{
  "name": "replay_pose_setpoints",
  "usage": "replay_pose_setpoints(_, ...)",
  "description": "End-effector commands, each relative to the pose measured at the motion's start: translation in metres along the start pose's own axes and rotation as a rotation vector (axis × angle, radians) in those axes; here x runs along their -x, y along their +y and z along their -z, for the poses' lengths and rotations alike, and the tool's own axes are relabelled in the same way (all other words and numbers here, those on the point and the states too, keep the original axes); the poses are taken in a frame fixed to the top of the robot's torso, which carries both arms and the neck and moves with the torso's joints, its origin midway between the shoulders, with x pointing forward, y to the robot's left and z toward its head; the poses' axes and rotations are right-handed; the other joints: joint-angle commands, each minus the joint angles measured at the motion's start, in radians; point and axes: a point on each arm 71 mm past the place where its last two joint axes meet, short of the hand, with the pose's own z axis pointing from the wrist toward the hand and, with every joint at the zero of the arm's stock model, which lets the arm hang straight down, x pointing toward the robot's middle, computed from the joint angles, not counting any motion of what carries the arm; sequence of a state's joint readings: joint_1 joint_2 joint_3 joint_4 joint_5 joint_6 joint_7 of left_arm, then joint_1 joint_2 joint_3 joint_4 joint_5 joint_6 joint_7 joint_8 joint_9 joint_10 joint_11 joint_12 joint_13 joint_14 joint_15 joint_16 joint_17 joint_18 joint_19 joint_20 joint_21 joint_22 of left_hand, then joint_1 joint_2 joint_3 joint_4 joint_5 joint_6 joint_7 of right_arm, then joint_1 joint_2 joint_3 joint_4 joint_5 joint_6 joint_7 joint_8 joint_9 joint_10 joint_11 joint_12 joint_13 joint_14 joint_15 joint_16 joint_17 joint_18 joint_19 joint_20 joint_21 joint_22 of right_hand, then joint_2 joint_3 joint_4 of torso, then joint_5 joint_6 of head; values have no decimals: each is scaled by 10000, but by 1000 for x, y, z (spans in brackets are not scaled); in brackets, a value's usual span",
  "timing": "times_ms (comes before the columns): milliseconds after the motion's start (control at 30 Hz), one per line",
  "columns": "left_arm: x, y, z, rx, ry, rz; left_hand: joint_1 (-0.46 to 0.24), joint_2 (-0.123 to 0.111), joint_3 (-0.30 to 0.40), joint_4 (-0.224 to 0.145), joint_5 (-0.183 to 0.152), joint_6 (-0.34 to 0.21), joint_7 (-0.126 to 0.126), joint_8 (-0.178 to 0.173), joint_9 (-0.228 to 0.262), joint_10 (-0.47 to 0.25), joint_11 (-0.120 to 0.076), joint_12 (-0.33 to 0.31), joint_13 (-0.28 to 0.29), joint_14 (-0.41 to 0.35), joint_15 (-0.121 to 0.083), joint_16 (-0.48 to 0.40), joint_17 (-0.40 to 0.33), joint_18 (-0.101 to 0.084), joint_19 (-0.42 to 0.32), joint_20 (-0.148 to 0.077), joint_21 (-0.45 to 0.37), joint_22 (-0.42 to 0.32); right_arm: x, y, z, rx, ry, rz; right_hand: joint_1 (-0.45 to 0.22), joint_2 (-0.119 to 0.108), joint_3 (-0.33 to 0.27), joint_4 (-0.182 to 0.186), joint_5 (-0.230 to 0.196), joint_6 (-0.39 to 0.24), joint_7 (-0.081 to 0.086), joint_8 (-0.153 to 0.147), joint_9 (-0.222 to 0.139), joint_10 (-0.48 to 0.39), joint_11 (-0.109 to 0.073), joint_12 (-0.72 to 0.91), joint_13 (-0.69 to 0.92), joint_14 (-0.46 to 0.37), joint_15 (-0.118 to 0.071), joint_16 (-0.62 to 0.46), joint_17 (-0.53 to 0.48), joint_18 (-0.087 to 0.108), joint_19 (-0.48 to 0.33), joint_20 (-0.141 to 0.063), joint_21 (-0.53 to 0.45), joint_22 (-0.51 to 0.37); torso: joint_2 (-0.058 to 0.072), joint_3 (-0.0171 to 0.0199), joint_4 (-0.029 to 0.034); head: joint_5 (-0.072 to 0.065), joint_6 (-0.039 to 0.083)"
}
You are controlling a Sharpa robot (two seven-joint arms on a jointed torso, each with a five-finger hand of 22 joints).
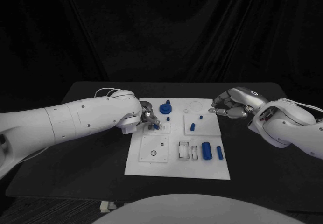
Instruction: Assemble the parts on the task board
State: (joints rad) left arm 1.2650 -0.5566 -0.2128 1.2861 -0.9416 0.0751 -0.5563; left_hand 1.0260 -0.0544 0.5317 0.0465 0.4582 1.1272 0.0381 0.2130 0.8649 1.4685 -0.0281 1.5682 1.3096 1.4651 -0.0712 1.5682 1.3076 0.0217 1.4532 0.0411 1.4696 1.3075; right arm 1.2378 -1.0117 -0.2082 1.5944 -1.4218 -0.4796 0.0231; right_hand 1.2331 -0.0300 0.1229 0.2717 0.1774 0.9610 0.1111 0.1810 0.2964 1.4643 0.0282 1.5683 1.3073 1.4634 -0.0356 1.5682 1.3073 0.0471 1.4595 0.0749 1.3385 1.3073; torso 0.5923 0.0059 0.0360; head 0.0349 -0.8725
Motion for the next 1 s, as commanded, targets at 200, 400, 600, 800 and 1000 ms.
replay_pose_setpoints(200,-2,-1,-2,-273,-211,-8,-26,91,663,-548,40,15,-70,-75,1,1022,-72,26,2612,1057,-70,26,2632,174,32,-52,-22,1591,-1,-1,1,-155,-68,-2,97,-7,-24,-41,53,-4,8,-62,10,1064,80,25,2635,1074,65,26,2635,95,-39,45,-57,1873,2,-2,1,-15,-2)
replay_pose_setpoints(400,-5,-1,-3,-295,-128,-31,-36,104,667,-533,31,19,-69,-79,0,1022,-71,26,2612,1057,-69,26,2632,175,31,-52,-25,1589,-1,-1,1,-182,-32,-2,97,-7,-24,-41,53,-4,8,-62,10,1064,80,25,2635,1074,65,26,2635,95,-39,45,-57,1873,-5,-2,0,-3,-2)
replay_pose_setpoints(600,-7,-1,-4,-241,71,-140,-90,116,654,-483,-53,40,-70,-93,0,1022,-69,26,2612,1057,-70,26,2632,184,9,-52,-54,1567,-2,-2,1,-218,26,-4,97,-7,-24,-41,53,-4,8,-62,10,1064,80,25,2635,1074,65,26,2635,95,-39,45,-57,1873,-2,-1,4,3,-2)
replay_pose_setpoints(800,-9,1,-4,-151,239,-230,-111,110,641,-468,-114,43,-74,-103,-1,1022,-69,26,2612,1057,-69,26,2632,191,-11,-51,-77,1549,-2,-2,1,-248,71,-7,108,7,-25,-38,59,-1,12,-66,15,1064,85,25,2635,1074,69,26,2635,98,-47,47,-75,1868,-1,-3,4,2,-2)
replay_pose_setpoints(1000,-10,2,-4,-61,365,-297,-112,108,641,-468,-121,42,-74,-105,-1,1022,-70,26,2612,1057,-68,26,2632,193,-17,-51,-83,1543,-3,-2,1,-263,101,-12,108,7,-25,-38,59,-1,12,-66,15,1064,85,25,2635,1074,69,26,2635,98,-47,47,-75,1868,-2,0,3,19,-2)
